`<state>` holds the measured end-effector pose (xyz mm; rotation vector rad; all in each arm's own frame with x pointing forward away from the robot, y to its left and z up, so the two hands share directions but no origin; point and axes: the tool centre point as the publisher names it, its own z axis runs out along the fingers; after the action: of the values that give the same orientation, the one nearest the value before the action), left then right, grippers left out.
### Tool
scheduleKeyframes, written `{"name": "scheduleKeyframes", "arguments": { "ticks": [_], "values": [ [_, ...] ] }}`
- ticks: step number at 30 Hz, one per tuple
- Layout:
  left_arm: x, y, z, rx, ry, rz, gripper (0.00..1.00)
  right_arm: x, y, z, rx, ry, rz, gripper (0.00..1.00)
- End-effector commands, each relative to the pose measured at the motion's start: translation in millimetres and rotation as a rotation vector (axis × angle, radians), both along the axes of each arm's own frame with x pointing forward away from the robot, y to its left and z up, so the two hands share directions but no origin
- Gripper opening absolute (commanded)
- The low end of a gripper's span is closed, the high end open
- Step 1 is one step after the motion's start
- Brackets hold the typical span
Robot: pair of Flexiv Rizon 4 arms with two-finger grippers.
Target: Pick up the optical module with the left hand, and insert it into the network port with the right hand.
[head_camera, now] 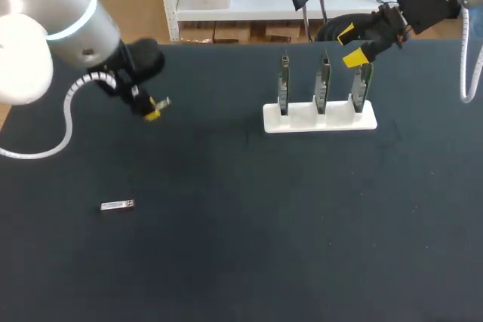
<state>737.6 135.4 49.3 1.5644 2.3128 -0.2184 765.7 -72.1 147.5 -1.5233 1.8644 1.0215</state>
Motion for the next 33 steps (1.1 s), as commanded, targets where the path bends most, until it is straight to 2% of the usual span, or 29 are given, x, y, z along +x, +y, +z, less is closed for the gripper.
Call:
{"name": "scheduleKeyframes", "arguments": {
  "ticks": [1,8,14,19,23,25,33],
  "values": [
    [27.5,-8.2,18.3,-0.168,-0.057,0.058,0.00,-1.5,0.2,0.0,-0.001,-0.003,-0.003,1.00],
    [76.5,-63.8,73.2,-0.423,-0.211,0.057,0.00,-1.5,0.2,0.0,-0.001,-0.003,-0.003,1.00],
    [96.2,-118.7,116.0,-0.565,-0.310,-0.014,0.00,-1.5,0.2,0.0,-0.001,-0.003,-0.003,1.00],
    [98.6,-154.0,138.3,-0.660,-0.370,-0.047,0.00,-1.5,0.2,0.0,-0.001,-0.003,-0.003,1.00],
    [95.9,-178.1,151.7,-0.747,-0.378,-0.070,0.00,-1.5,0.2,0.0,-0.001,-0.003,-0.003,1.00],
    [91.4,-190.5,155.4,-0.757,-0.380,-0.110,0.00,-1.5,0.2,0.0,-0.001,-0.003,-0.003,1.00],
    [70.0,-231.6,164.1,-0.871,-0.318,-0.203,0.00,-1.5,0.2,0.0,-0.001,-0.003,-0.003,1.00]
  ]
}}
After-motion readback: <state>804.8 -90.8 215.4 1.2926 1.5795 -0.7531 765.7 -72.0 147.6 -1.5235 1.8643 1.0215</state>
